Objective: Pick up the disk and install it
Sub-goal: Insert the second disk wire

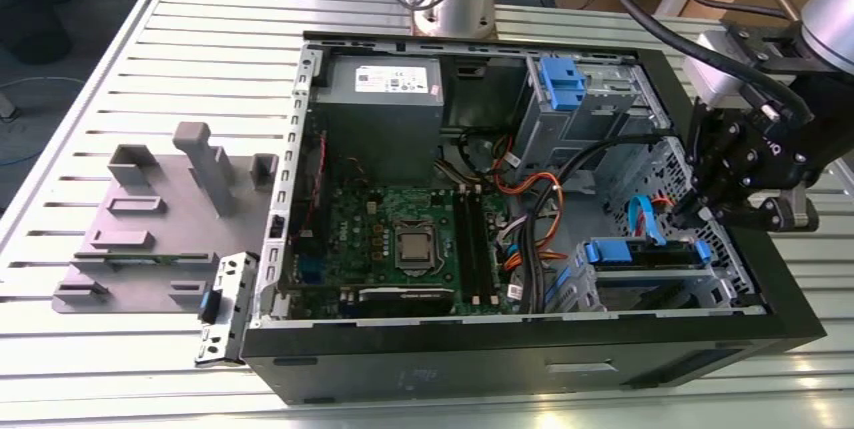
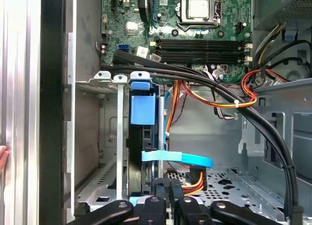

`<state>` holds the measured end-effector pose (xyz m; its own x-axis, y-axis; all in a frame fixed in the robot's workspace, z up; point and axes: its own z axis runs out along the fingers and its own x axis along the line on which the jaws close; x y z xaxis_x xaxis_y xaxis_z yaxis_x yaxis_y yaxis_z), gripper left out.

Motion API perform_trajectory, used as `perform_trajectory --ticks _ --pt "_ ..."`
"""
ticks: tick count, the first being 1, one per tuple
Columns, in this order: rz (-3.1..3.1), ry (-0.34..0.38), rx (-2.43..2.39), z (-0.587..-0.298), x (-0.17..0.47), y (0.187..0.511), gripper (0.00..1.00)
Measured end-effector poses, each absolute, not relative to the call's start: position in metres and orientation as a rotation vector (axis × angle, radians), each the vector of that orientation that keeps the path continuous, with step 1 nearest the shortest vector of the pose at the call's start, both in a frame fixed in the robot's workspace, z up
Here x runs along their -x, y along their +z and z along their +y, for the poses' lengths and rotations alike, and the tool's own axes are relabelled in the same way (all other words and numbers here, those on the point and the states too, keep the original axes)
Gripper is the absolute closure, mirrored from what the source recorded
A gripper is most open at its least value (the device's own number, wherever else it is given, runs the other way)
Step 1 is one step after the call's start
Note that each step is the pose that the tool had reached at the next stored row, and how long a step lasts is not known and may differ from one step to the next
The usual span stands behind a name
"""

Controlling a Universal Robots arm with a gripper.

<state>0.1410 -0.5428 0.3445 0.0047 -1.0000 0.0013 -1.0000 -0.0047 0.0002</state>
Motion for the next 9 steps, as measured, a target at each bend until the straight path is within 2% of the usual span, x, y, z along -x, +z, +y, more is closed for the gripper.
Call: perform_trajectory --ticks 9 --pt "-2.215 0.002 -2.227 -0.55 -0.1393 0.3445 0.84"
